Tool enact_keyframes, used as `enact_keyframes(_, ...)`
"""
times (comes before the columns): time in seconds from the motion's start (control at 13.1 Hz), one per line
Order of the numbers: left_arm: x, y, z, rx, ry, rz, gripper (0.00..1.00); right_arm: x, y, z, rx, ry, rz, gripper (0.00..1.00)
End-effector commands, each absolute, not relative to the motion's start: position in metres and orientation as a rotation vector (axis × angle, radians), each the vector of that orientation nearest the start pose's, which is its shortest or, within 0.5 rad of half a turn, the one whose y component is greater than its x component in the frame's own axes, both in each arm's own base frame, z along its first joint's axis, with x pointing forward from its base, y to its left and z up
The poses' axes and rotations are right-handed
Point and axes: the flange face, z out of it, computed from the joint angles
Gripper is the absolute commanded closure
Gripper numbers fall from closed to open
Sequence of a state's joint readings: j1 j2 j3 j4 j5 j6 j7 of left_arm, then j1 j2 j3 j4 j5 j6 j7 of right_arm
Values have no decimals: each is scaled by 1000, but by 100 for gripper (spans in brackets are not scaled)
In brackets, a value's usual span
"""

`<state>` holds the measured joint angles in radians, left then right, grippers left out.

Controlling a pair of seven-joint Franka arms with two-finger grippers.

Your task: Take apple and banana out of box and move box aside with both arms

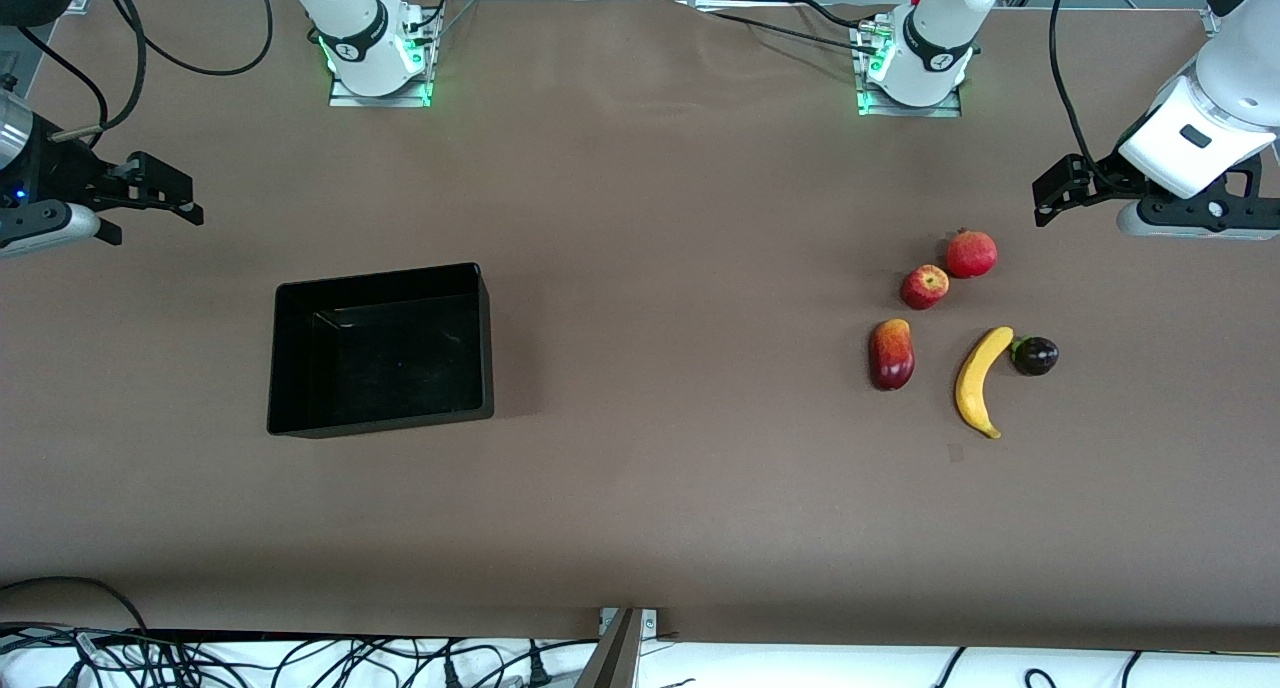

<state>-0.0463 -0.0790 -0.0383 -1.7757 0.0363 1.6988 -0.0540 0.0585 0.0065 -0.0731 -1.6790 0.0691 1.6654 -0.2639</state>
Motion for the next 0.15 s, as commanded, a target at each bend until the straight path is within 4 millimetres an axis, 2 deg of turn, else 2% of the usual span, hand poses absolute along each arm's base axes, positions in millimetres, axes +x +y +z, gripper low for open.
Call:
enact_keyframes(0.0,539,-45,586,-3122,51,8,0,560,12,584,-3064,-383,-19,0)
enact_keyframes(0.08,539,-45,586,-3122,51,8,0,560,14,583,-3062,-375,-12,0)
